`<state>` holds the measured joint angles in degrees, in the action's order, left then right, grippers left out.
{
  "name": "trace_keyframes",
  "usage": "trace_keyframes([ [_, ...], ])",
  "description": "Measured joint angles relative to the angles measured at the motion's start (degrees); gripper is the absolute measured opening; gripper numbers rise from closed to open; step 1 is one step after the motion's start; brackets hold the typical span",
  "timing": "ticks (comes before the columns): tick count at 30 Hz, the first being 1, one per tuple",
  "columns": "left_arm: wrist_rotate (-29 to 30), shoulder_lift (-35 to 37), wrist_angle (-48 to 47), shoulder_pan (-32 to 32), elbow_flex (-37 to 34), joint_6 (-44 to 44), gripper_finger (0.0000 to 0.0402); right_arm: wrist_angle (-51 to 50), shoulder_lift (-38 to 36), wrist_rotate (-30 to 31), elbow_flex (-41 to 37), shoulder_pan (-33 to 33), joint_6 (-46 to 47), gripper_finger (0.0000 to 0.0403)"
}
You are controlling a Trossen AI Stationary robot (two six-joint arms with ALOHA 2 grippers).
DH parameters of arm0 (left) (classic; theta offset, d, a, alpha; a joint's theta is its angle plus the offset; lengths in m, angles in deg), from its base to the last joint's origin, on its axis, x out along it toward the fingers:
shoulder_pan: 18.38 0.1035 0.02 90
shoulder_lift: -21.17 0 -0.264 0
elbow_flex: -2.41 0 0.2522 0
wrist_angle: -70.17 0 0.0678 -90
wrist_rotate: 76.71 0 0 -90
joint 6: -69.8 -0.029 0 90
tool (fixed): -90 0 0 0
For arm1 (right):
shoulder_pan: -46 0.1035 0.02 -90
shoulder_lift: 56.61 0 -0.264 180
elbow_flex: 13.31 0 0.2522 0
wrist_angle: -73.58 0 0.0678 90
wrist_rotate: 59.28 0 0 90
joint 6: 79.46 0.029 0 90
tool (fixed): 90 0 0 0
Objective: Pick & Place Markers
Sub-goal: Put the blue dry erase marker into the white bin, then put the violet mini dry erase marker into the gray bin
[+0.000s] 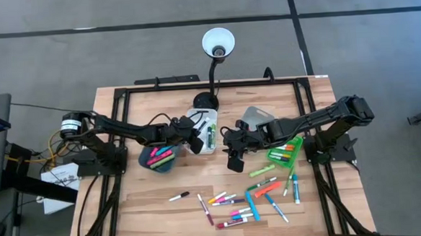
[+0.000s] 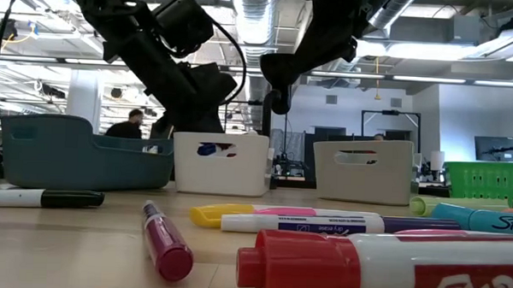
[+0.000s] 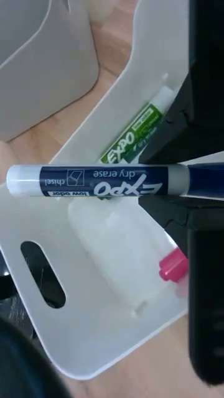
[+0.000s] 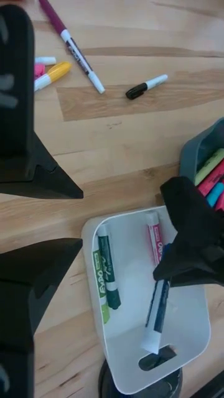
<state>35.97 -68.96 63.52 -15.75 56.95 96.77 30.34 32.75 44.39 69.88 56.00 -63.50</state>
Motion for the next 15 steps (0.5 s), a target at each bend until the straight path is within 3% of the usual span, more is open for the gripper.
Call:
trace_keyframes([
  [15, 0.0, 0.1, -0.1, 0.0, 0.0, -0.1, 0.0097, 0.0, 0.0, 0.0, 0.0, 0.0, 0.0, 0.0102],
])
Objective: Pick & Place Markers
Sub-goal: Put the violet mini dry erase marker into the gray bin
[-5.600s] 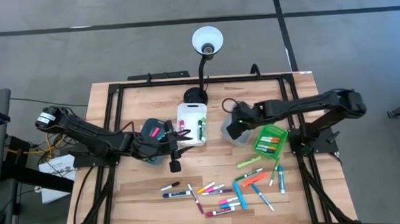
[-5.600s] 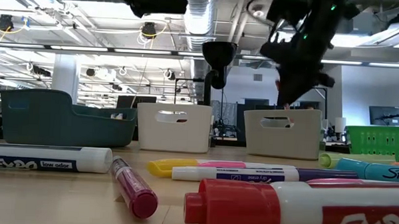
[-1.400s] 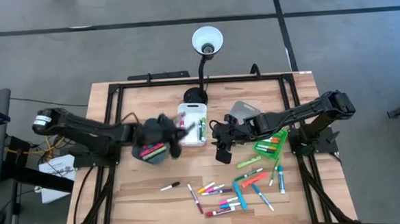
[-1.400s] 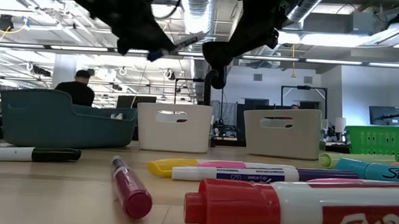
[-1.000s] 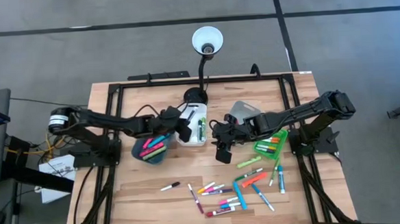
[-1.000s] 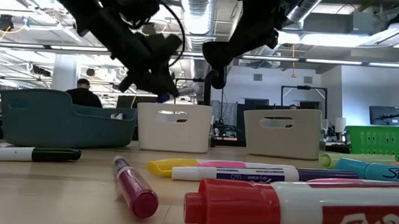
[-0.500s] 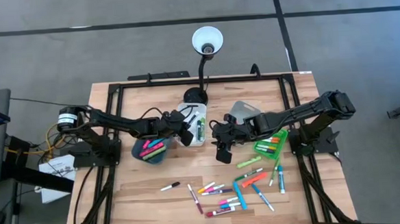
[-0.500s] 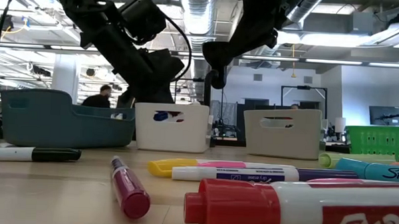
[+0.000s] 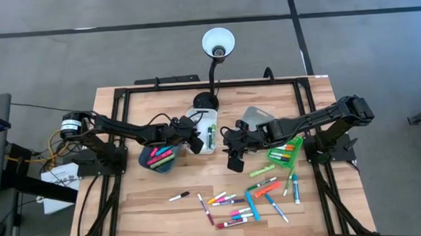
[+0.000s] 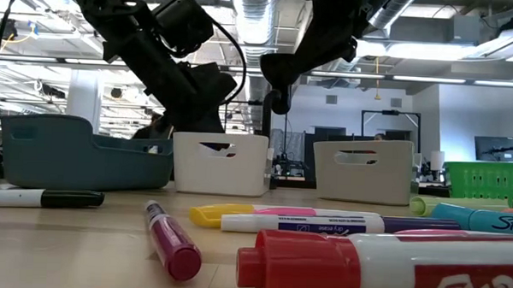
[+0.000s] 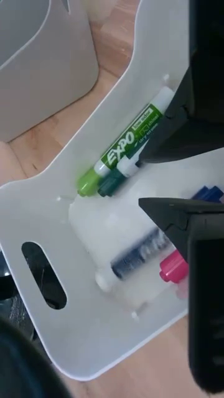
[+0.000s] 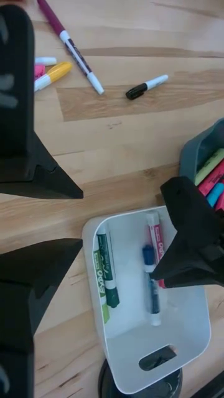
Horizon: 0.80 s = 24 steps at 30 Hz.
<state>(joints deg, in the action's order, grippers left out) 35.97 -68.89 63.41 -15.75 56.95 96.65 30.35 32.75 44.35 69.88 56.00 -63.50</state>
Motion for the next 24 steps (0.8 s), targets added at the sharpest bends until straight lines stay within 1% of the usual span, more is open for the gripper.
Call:
trace_keyframes([
  [6, -0.1, 0.2, 1.2, -0.2, 0.0, -0.4, 0.0097, 0.0, 0.0, 0.0, 0.0, 0.0, 0.0, 0.0102],
  [8, -0.3, 1.3, 1.8, -0.7, 0.0, -3.1, 0.0097, 0.0, 0.0, 0.0, 0.0, 0.0, 0.0, 0.0102],
  [14, -0.4, 9.1, 2.3, -3.8, 0.0, -9.5, 0.0096, 0.2, 0.0, 0.0, 0.0, 0.3, 0.0, 0.0102],
  [19, -0.5, 16.0, 2.4, -8.4, 0.0, -15.0, 0.0095, 0.1, 0.0, -0.1, 0.0, 1.8, 0.0, 0.0102],
  [24, -0.5, 19.6, 2.3, -12.8, 0.0, -18.0, 0.0095, 0.1, 0.0, -0.2, 0.0, 5.1, 0.0, 0.0102],
])
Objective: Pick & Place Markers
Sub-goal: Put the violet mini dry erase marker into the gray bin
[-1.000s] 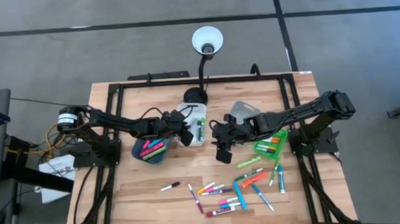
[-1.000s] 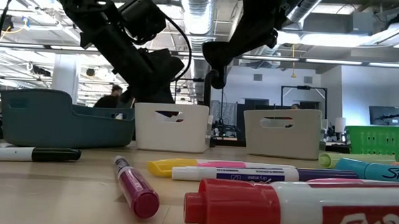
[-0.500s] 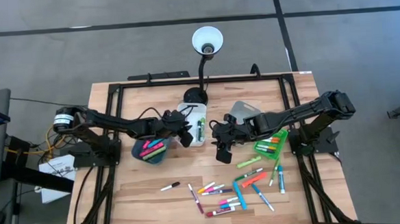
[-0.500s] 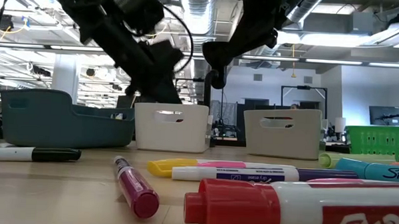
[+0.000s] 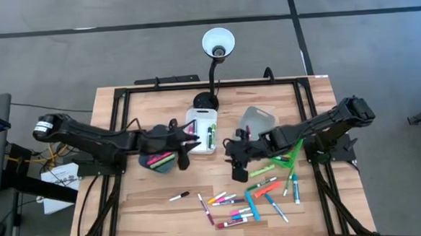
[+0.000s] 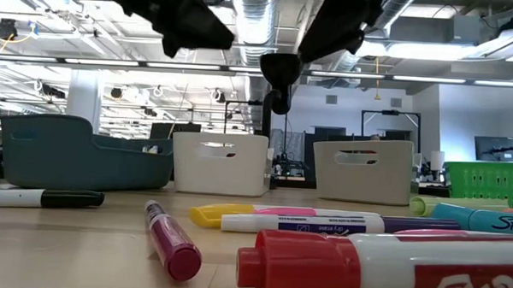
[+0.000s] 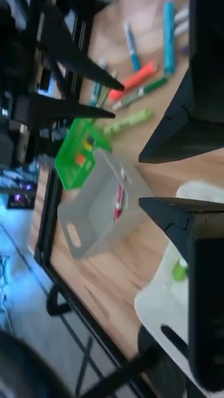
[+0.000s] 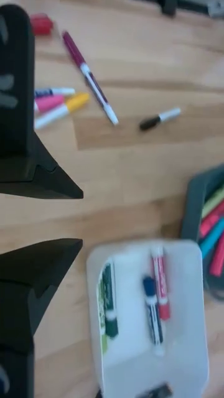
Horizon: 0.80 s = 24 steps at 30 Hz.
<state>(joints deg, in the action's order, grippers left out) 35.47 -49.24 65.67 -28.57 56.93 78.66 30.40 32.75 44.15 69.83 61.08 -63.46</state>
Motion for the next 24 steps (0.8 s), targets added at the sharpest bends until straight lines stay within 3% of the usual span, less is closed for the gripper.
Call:
trace_keyframes([
  [13, 0.1, -0.5, -0.2, -2.3, 0.0, -0.1, 0.0095, 7.2, 0.0, 0.0, -8.9, 7.3, 8.5, 0.0102],
  [24, 0.1, -0.5, -0.5, -1.8, 0.0, -0.1, 0.0095, 19.8, 5.9, -1.2, -13.9, 16.4, 6.4, 0.0102],
])
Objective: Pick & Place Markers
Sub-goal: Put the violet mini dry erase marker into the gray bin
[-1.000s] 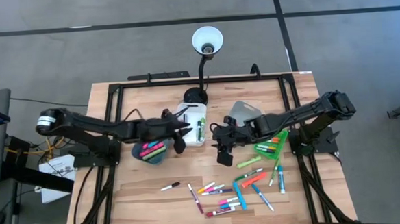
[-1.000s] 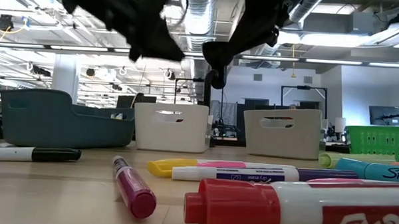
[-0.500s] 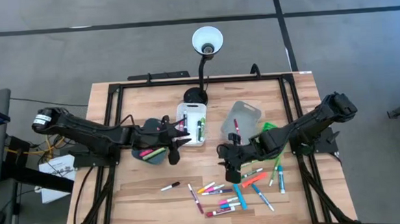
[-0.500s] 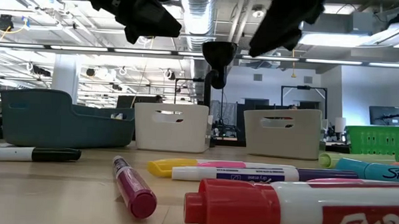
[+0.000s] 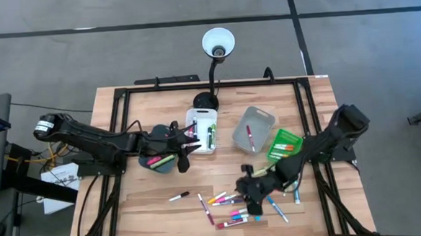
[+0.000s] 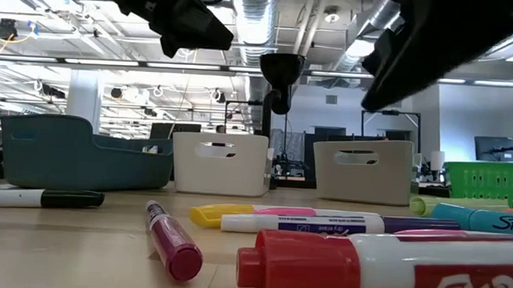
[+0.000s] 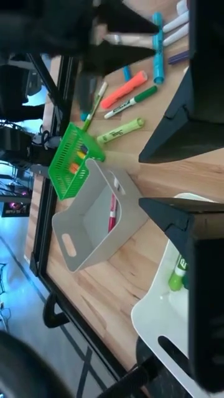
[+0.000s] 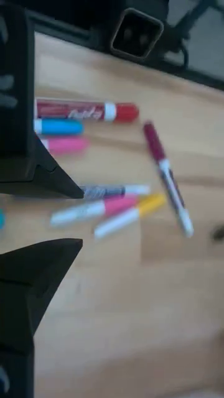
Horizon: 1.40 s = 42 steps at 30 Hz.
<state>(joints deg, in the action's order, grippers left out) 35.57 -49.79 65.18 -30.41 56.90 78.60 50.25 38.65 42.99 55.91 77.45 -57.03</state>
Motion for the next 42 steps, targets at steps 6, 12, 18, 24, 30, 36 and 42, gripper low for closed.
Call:
trace_keyframes([
  [6, 0.0, 0.0, 0.0, 0.2, -0.2, 0.0, 0.0095, 7.1, 8.2, 0.0, 1.1, 3.5, 2.0, 0.0102],
  [12, 0.0, -0.2, 0.1, 0.1, -0.3, 0.0, 0.0095, 6.6, 12.7, 0.4, 2.8, 4.0, 2.1, 0.0102],
  [18, 0.0, -0.9, 0.1, 0.1, -0.5, 0.2, 0.0095, 5.0, 13.9, 1.4, 3.1, 2.2, 2.1, 0.0102],
  [24, 0.0, -1.0, 0.0, 0.1, -0.9, 0.7, 0.0095, 4.3, 13.9, 0.6, 3.1, 1.4, 2.1, 0.0102],
  [30, 0.0, -0.7, -0.1, 0.1, -2.1, 0.8, 0.0095, 3.5, 13.9, 0.1, 3.1, 2.5, 1.6, 0.0102],
  [36, 0.0, -0.7, -0.1, 0.1, -3.0, 2.6, 0.0095, 3.6, 16.3, 0.9, 3.3, 2.6, 1.1, 0.0102],
  [42, 0.0, -0.7, -0.1, 0.1, -3.1, 2.6, 0.0095, 3.2, 17.5, 1.4, 3.4, 2.2, 1.1, 0.0090],
])
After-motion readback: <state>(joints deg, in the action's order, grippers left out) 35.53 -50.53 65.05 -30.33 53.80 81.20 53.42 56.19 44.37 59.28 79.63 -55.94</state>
